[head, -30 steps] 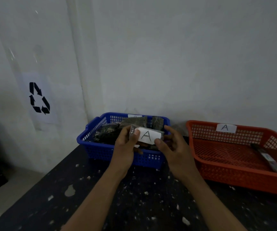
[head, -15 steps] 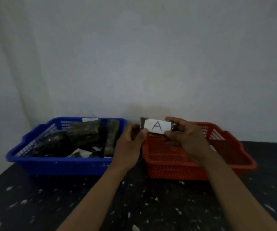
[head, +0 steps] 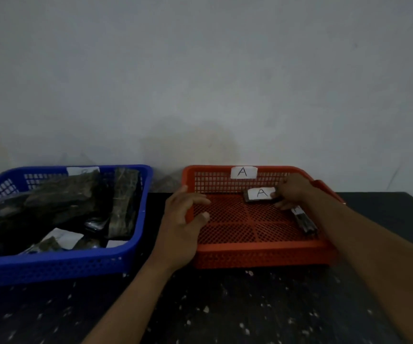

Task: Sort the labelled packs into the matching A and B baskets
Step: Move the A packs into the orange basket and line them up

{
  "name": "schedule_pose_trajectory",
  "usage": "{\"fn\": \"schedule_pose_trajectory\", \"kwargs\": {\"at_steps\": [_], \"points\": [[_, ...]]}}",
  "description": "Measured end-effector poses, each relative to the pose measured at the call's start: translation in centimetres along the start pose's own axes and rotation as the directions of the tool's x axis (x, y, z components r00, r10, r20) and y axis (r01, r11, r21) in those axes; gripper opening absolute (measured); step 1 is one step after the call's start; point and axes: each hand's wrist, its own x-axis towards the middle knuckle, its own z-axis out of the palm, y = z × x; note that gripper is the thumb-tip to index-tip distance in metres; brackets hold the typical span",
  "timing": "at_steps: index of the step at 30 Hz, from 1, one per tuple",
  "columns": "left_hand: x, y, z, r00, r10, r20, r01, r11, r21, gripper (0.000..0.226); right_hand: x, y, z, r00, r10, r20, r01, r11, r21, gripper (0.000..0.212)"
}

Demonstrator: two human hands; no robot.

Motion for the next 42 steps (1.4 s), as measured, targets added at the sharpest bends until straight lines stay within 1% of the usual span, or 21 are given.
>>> {"fn": "schedule_pose_trajectory", "kwargs": {"at_steps": [4, 9, 13, 16, 18, 19, 21, 23, 25, 26, 30, 32, 34, 35, 37, 38, 40, 42], "points": [[-0.1, 0.3, 0.0, 1.000, -0.018, -0.014, 0.018, 1.000, 0.024, 0.020, 0.2, -0.3, 0.1, 0.999, -0.022, -0.042, 0.018, 0.994, -0.107, 0.018], [-0.1, 0.6, -0.1, 1.000, -0.022, -0.021, 0.023, 0.998, 0.054, 0.019, -0.2, -0.4, 0.5, 0.992, -0.104, -0.076, 0.082, 0.964, -0.255, 0.014], [-0.1, 0.7, -0.1, 1.000, -0.005, -0.019, 0.006, 0.998, 0.062, 0.019, -1.0, -0.7, 0.3, 0.967, -0.234, -0.101, 0.161, 0.869, -0.469, 0.018], [-0.1, 0.8, -0.1, 1.000, -0.003, -0.026, 0.005, 0.998, 0.068, 0.020, -1.3, -1.1, -0.3, 0.962, -0.246, -0.118, 0.159, 0.858, -0.489, 0.017], [0.0, 0.8, -0.1, 1.000, 0.002, -0.022, 0.000, 0.998, 0.067, 0.019, -1.4, -1.5, -1.1, 0.949, -0.257, -0.184, 0.136, 0.857, -0.497, 0.016], [-0.1, 0.7, -0.1, 1.000, 0.002, -0.017, -0.001, 0.998, 0.066, 0.019, -1.4, -1.6, -1.6, 0.942, -0.271, -0.196, 0.133, 0.841, -0.525, 0.017], [0.0, 0.7, -0.1, 1.000, -0.003, -0.012, 0.004, 0.998, 0.065, 0.018, -1.9, -1.7, -2.3, 0.948, -0.275, -0.160, 0.131, 0.796, -0.592, 0.015], [0.0, 0.8, -0.1, 1.000, -0.006, -0.013, 0.006, 0.998, 0.059, 0.018, -2.5, -1.2, -2.5, 0.962, -0.260, -0.088, 0.148, 0.762, -0.630, 0.002], [0.0, 0.8, -0.1, 1.000, -0.003, -0.013, 0.004, 0.999, 0.052, 0.018, -2.8, -0.5, -2.3, 0.967, -0.253, -0.034, 0.174, 0.754, -0.633, 0.009], [0.0, 0.8, -0.1, 1.000, -0.002, -0.013, 0.002, 0.999, 0.052, 0.018, -2.8, -0.1, -2.2, 0.968, -0.251, -0.017, 0.184, 0.751, -0.634, 0.008], [0.0, 0.7, -0.2, 1.000, -0.006, -0.011, 0.007, 0.998, 0.058, 0.018, -3.4, 0.1, -2.0, 0.962, -0.271, 0.015, 0.215, 0.724, -0.655, 0.016], [-0.1, 0.9, -0.4, 1.000, -0.019, 0.004, 0.018, 0.998, 0.058, 0.017, -4.5, -0.7, -1.7, 0.949, -0.315, 0.025, 0.254, 0.716, -0.650, 0.016], [-0.1, 1.5, -0.8, 0.999, -0.037, 0.020, 0.036, 0.998, 0.056, 0.015, -6.3, -2.1, -0.5, 0.905, -0.425, 0.014, 0.340, 0.704, -0.624, 0.017], [0.0, 2.0, -1.2, 0.999, -0.038, 0.022, 0.037, 0.998, 0.043, 0.015, -7.4, -3.0, 0.5, 0.876, -0.482, 0.004, 0.393, 0.709, -0.586, 0.022], [0.0, 3.1, -2.3, 1.000, -0.025, 0.015, 0.025, 1.000, 0.016, 0.012, -10.3, -4.9, 2.8, 0.818, -0.576, -0.007, 0.510, 0.730, -0.454, 0.030], [-0.1, 3.7, -3.2, 1.000, -0.005, 0.007, 0.005, 0.999, 0.035, 0.011, -12.0, -5.8, 4.1, 0.782, -0.623, -0.006, 0.574, 0.724, -0.382, 0.030], [-0.5, 4.4, -5.3, 0.998, 0.059, -0.014, -0.057, 0.992, 0.115, 0.010, -15.5, -7.4, 6.8, 0.690, -0.724, -0.010, 0.699, 0.671, -0.247, 0.029], [-1.3, 4.5, -8.1, 0.992, 0.113, -0.056, -0.099, 0.971, 0.217, 0.014, -18.5, -8.8, 9.4, 0.591, -0.806, -0.019, 0.796, 0.587, -0.150, 0.027]]}}
